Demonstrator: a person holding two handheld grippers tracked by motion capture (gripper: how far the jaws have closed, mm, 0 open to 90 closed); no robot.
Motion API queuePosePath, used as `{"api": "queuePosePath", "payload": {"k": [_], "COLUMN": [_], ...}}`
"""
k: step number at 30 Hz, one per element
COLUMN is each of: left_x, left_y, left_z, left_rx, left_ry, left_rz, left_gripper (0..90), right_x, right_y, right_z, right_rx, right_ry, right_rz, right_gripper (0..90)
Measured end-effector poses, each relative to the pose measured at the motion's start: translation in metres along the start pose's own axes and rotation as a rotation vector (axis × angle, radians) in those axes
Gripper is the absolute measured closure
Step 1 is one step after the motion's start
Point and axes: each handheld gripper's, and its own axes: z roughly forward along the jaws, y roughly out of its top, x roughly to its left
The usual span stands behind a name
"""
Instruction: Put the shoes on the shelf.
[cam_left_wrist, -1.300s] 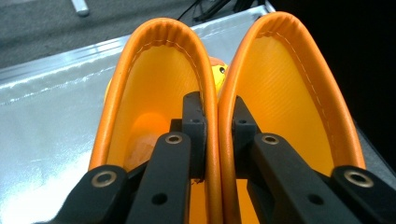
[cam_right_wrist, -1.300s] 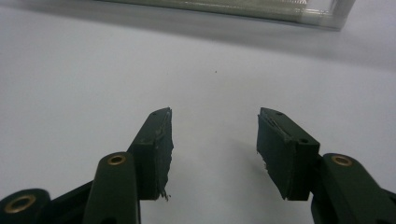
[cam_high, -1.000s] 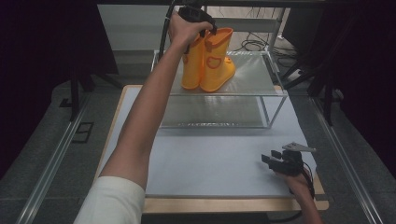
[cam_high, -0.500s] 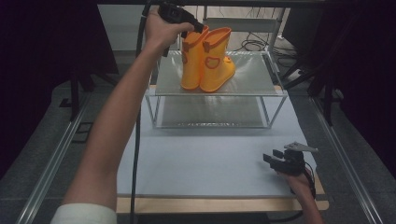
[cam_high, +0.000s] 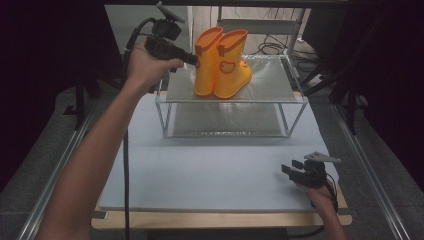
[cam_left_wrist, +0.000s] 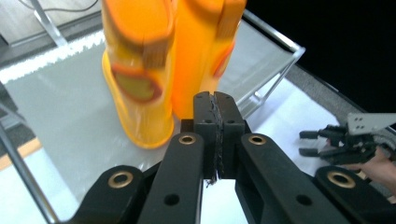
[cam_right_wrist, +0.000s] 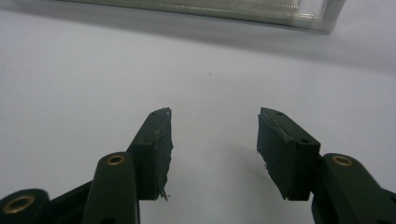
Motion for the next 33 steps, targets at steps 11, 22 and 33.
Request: {"api": "queuePosePath", "payload": {"k": [11,22,33], "left_x": [0.028,0.052,0.064], "left_y": [-0.043,-0.059,-0.053], "left_z": [0.022,0.055,0.069], "left_rx": [0.046,0.073,0.084], "left_ry": [0.020,0.049,0.065], "left_rz": [-0.059,-0.094,-0.123], "left_gripper": [89.2,89.3,89.4], "right_x": [0.000,-0.003,-0.006], "right_y": [0.000,-0.002,-0.003], "right_z": [0.001,0.000,0.000], "right_rx": [0.002,0.002,0.006], "right_ry": [-0.003,-0.008,-0.012], "right_rz": [-0.001,0.008,0.019], "right_gripper": [45.1,45.1,45.1]}}
